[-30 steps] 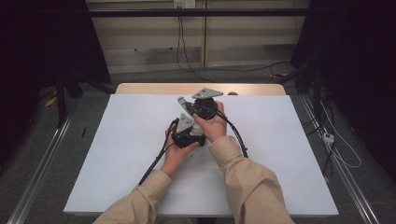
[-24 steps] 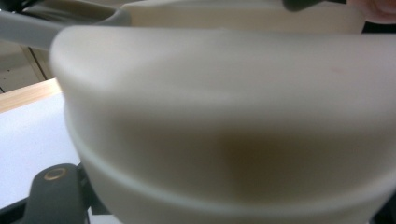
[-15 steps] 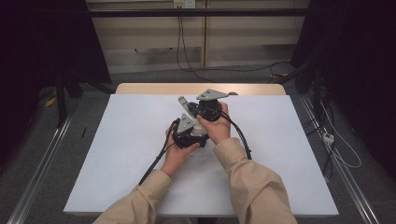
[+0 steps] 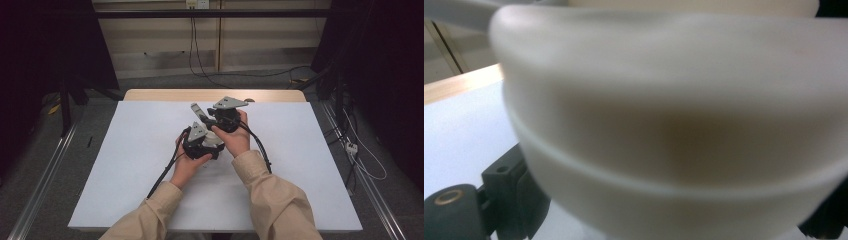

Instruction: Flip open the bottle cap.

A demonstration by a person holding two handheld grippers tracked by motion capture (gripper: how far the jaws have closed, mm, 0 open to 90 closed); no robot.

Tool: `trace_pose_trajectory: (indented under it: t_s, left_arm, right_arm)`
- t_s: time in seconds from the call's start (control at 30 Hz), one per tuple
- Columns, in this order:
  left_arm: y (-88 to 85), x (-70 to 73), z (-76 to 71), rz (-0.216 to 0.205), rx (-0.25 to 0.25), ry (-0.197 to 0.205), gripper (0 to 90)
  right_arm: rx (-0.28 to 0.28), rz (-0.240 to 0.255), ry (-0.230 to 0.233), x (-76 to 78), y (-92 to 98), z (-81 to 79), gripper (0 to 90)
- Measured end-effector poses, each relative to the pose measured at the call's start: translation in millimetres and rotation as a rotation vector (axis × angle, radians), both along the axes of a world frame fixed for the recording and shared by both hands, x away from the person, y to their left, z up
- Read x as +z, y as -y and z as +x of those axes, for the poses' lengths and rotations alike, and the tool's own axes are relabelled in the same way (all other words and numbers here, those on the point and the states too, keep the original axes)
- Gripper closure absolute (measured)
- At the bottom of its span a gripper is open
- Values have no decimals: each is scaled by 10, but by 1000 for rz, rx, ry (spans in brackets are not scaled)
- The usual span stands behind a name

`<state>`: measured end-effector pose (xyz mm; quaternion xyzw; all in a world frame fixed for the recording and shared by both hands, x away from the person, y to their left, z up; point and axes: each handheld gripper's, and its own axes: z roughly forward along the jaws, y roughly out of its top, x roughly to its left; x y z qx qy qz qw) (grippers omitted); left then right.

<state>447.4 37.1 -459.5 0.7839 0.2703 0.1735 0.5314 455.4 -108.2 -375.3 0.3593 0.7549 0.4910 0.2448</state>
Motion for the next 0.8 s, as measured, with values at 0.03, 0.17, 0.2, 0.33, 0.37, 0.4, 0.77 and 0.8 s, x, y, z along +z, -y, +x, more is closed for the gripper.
trace_pose_trajectory:
  t_s: [0.03,0.17,0.2,0.33,0.37,0.4,0.77,0.8]
  left_arm:
    - [-7,1,-4,-3,5,0,82]
    - [-60,11,-21,13,-9,-6,62]
    - [-71,20,-28,16,-9,-11,58]
    - [-129,53,-72,-4,-26,-16,45]
    - [-139,55,-88,16,-33,-11,41]
    - [-154,57,-99,40,-36,0,36]
    - [-385,177,-216,-2,-36,-33,38]
    - [-406,189,-225,-3,-38,-32,38]
  right_arm:
    - [-3,-1,-1,1,5,-11,561]
    - [-12,10,-6,7,39,-46,436]
    - [-6,16,-5,8,51,-57,433]
    - [-1,34,-10,2,97,-118,322]
    - [0,37,-10,-2,111,-135,308]
    - [-3,40,-12,-6,125,-152,288]
    - [3,68,-11,17,342,-349,175]
    - [3,76,-9,7,366,-372,175]
